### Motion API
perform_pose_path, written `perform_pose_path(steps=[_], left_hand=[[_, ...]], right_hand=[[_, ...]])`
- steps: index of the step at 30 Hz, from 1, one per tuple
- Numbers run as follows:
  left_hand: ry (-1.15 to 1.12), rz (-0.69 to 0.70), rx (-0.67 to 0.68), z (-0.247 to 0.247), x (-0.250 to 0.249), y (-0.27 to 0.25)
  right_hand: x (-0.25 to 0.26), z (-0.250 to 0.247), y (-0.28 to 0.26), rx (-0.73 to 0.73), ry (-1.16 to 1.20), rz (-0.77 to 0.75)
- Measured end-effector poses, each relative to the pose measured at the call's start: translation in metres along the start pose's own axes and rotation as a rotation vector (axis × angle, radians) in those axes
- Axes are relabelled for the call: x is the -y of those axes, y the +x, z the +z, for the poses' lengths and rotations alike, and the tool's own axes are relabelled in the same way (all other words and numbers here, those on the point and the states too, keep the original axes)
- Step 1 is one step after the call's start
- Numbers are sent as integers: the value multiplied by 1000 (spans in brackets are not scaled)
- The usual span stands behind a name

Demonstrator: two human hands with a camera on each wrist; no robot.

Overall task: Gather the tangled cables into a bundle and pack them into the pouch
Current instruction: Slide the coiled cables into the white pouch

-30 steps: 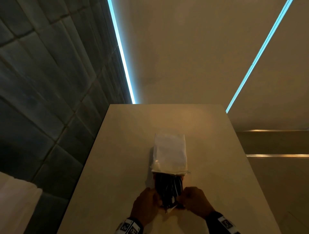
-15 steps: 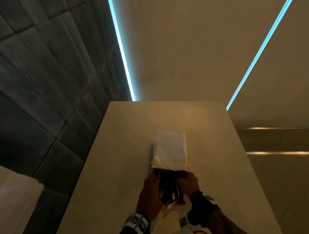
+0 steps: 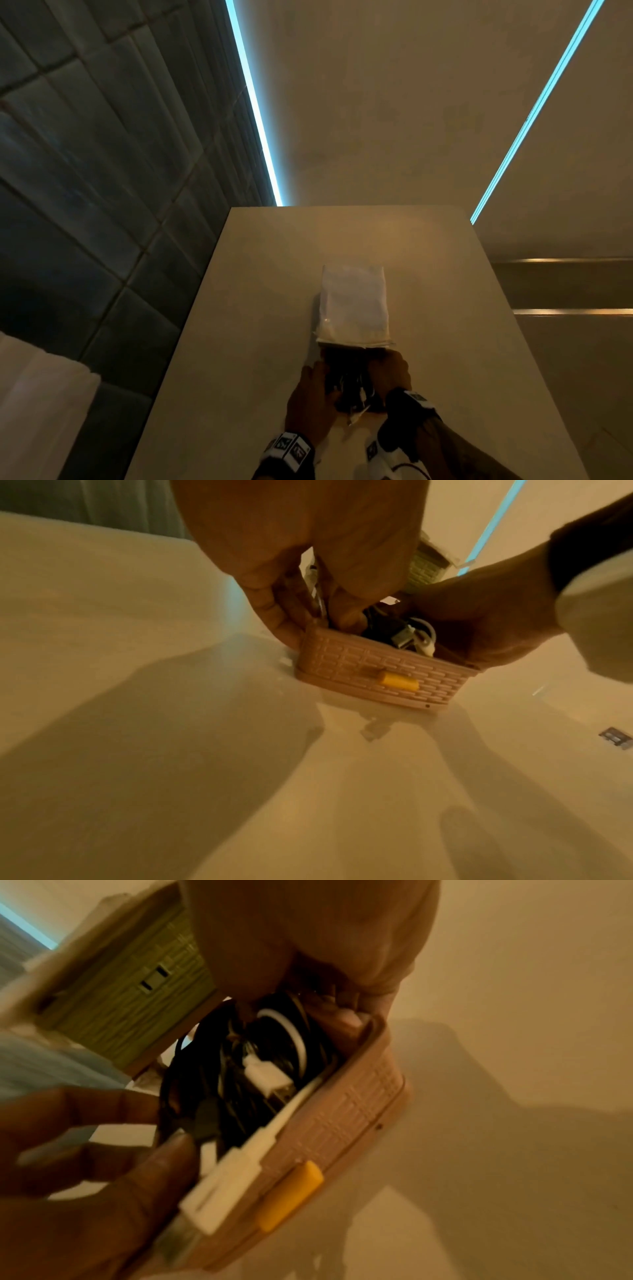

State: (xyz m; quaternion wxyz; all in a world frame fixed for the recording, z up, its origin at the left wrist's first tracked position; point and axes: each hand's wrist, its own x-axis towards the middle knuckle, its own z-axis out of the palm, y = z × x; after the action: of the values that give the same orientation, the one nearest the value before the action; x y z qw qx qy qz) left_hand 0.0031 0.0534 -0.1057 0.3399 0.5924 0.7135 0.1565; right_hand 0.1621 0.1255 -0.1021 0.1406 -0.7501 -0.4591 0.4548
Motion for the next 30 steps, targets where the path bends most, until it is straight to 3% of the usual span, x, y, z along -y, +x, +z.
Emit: perform_pose_path(steps=[3,6,8,10,14,17,20,23,27,30], left_hand=[[-49,-85,-54,0,2,2],[-41,-113,-104,4,5,4],[-32,-75,-138,6,4,2],[-73,-5,-149,5,3,-1],[-75,125,-1,2,10,-20],[178,216,121,7,16,-30],[220,165,36,9,10,-25],[177,94,39,6,3,-19],[137,-5,29,5,-5,-14],[79,-67,-11,9,-9,-9]], right_hand=[[-7,-2,-8,12,117,-64],[-27,-14,-24,134,286,-149],[-45,-18,-31,226,222,-212],[-56,-18,-33,199,31,-280],[-59,-3,-29,31,19,-296],[-51,1,-32,36,42,-228],[-52,2,-32,44,52,-214],[-59,0,-31,83,36,-230],[-60,-4,-41,68,3,-323],[-58,-5,-50,139,-89,-397]])
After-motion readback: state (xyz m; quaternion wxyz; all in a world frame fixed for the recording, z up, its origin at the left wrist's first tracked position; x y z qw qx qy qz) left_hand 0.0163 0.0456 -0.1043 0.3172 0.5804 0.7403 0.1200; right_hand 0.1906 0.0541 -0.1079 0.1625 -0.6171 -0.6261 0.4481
